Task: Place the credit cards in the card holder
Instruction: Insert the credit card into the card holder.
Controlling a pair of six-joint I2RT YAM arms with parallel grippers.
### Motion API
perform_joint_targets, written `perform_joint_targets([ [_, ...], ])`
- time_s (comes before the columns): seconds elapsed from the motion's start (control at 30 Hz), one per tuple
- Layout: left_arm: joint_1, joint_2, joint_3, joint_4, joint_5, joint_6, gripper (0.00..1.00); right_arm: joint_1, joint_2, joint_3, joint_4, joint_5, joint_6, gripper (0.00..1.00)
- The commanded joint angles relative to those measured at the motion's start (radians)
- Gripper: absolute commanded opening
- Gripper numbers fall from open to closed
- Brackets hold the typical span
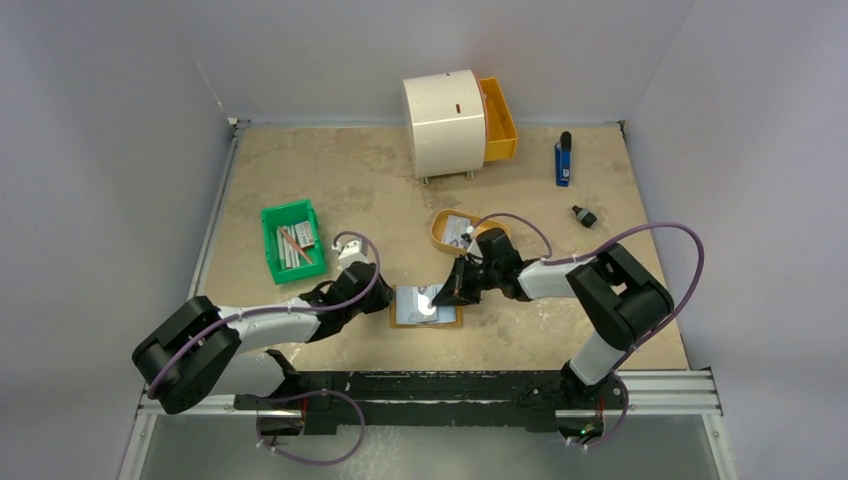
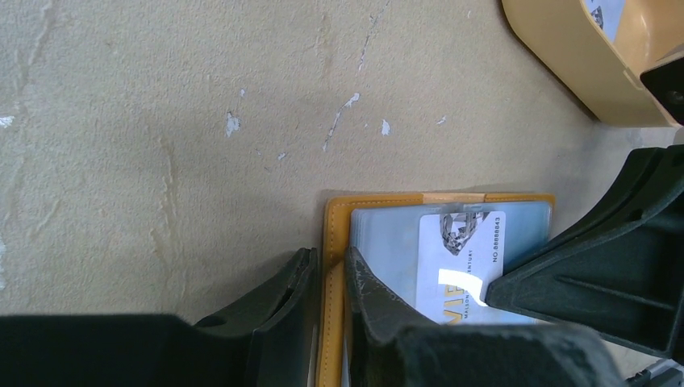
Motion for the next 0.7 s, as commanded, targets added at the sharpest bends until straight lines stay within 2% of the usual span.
perform_joint_targets([
  [0.0,-0.002,0.007,-0.045,-0.058,0.039,-0.019,0.19,0.019,-0.021,-0.014,0.021,0.079,0.039,0.00],
  [0.33,-0.014,-0.010,-0.056,-0.050,0.034,-0.031,0.19,0.079,0.004,0.025,0.027,0.116,0.067,0.00],
  [0.67,-0.021,-0.017,-0.054,-0.050,0.027,-0.037,0.18,0.114,-0.007,0.089,-0.045,0.135,0.024,0.00],
])
